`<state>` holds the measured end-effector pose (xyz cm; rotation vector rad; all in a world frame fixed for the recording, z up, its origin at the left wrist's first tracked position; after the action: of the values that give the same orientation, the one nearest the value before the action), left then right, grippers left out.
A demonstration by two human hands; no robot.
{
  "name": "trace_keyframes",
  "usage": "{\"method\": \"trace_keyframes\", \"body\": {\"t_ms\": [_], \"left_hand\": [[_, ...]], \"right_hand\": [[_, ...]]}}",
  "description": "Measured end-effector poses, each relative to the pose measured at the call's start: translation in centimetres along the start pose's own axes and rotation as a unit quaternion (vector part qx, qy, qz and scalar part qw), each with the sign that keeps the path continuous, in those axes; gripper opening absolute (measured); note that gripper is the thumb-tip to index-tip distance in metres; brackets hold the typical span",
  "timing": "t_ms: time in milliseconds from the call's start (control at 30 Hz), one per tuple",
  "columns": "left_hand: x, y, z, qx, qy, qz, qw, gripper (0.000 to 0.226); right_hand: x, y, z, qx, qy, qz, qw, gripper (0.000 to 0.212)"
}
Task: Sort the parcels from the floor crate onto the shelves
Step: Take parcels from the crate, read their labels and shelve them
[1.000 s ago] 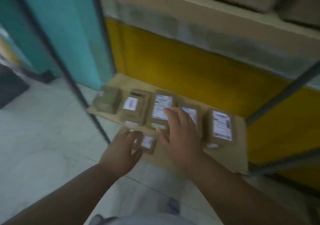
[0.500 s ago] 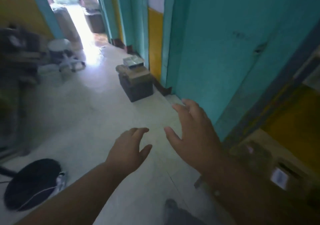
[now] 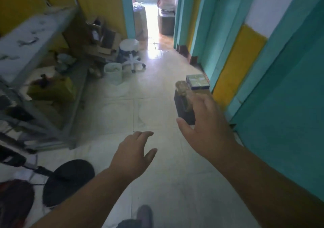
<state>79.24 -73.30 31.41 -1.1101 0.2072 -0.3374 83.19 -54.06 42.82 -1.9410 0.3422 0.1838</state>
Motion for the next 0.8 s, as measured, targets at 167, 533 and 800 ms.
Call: {"method": "trace_keyframes", "body": {"t_ms": [167,533,800], "left_hand": [[-14.5,-0.3,-4.4,0.001,0.02,-0.002,1.0,0.054],[-45.2,1.9,1.1,-0.004,0.142,-0.082,0.986,0.055],[-66.6,3.0,3.3,-0.006,0.123,-0.09,0.988,0.055]], "right_hand": [[-12.8,5.2,0.8,0.006,0.022,0.017,1.0,0.056],[-32.8,6.4,12.4,0.036,0.148,0.079,0.985,0.058],[-53.3,10.1,22.8,0.034,0.164,0.084,0.982,0.057]]}}
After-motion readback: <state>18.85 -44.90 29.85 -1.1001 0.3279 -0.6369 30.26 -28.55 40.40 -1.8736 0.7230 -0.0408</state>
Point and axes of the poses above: each hand's wrist, its own x-axis away from the middle knuckle, its own y-axis out of the palm, z = x × y, the point moved 6 cm from there along -x, towards the middle knuckle, and after that the axes turned 4 degrees about -y, right-handed, at the moved point
